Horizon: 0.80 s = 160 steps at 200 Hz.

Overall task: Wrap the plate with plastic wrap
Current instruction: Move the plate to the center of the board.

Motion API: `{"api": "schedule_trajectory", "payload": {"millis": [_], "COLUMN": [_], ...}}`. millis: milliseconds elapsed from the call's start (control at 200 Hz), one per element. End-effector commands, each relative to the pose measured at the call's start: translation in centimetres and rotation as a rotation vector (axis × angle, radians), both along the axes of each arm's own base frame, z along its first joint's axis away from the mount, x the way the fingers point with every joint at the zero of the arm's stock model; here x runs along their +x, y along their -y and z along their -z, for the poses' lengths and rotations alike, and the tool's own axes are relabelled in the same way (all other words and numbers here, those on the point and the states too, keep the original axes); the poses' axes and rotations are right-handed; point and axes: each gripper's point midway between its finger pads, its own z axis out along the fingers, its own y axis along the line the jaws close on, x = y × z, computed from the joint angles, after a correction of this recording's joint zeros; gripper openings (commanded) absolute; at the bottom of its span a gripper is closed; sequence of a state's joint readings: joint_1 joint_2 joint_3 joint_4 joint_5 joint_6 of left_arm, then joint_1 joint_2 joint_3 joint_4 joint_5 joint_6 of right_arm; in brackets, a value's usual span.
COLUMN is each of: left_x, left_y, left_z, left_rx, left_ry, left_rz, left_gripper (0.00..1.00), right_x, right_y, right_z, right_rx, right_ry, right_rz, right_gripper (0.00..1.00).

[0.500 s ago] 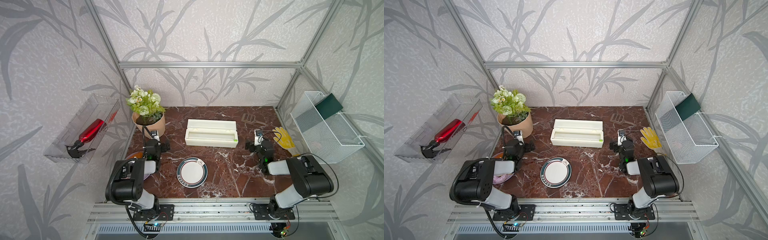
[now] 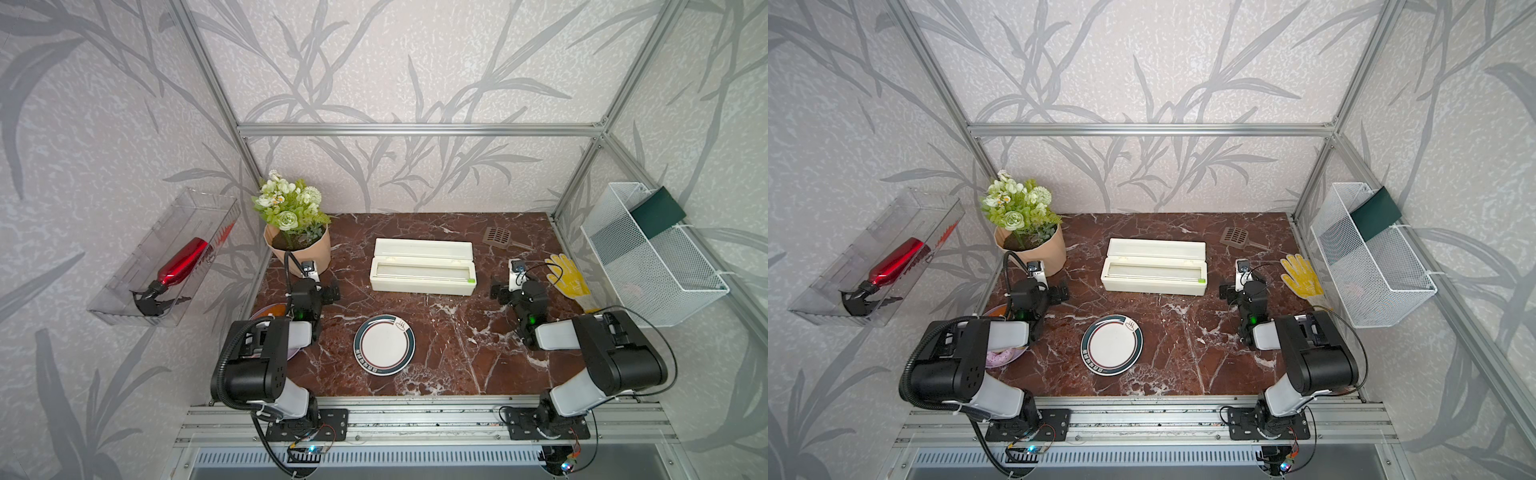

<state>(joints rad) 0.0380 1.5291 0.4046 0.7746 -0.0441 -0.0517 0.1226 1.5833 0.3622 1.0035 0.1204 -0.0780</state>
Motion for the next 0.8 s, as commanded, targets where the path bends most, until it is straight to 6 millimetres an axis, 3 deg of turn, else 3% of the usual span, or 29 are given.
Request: {"api": "schedule_trajectory", "payload": {"millis": [0, 220, 330, 430, 515, 580, 590, 605, 660, 685, 795], "left_x": [0.4, 0.3, 0.3, 0.1, -0.3, -1.4, -1.6, -2.0, -3.4, -4.0, -6.8], "left_y": [0.0, -0.1, -0.2, 1.4, 3.6, 5.1, 5.4, 5.8, 7.0, 7.4, 8.8], "left_z": [-1.1, -1.3, -3.5, -6.4, -11.0, -14.9, -15.5, -16.3, -18.6, -19.3, -20.4], "left_rx": [0.038, 0.057, 0.091, 0.149, 0.208, 0.231, 0.230, 0.223, 0.172, 0.134, 0.004], "left_ry": [0.032, 0.039, 0.054, 0.034, 0.122, 0.186, 0.197, 0.212, 0.247, 0.256, 0.170], "left_rz": [-0.015, -0.037, -0.073, -0.028, 0.042, 0.049, 0.053, 0.056, 0.066, 0.068, 0.087], "left_gripper": [0.99, 0.99, 0.99, 0.99, 0.99, 0.99, 0.99, 0.99, 0.99, 0.99, 0.99], "right_x": [0.0, -0.2, -0.4, -0.8, -2.0, -3.6, -3.7, -4.2, -6.1, -6.8, -10.8], "right_y": [-0.2, -0.9, 0.2, -1.0, -2.8, -5.0, -5.2, -6.0, -8.9, -9.7, -14.1], "right_z": [0.1, -0.2, -1.9, -5.2, -10.8, -15.0, -15.0, -16.5, -18.7, -19.3, -21.7], "right_rx": [-0.002, -0.004, 0.001, -0.042, -0.052, -0.058, -0.063, -0.052, -0.038, -0.116, -0.104], "right_ry": [-0.005, 0.010, 0.012, 0.018, 0.164, 0.244, 0.234, 0.257, 0.266, 0.265, 0.208], "right_rz": [-0.011, -0.052, 0.012, -0.014, -0.007, -0.042, -0.048, -0.072, -0.163, -0.197, -0.316], "right_gripper": [0.99, 0.99, 0.99, 0.99, 0.99, 0.99, 0.99, 0.99, 0.99, 0.99, 0.99]}}
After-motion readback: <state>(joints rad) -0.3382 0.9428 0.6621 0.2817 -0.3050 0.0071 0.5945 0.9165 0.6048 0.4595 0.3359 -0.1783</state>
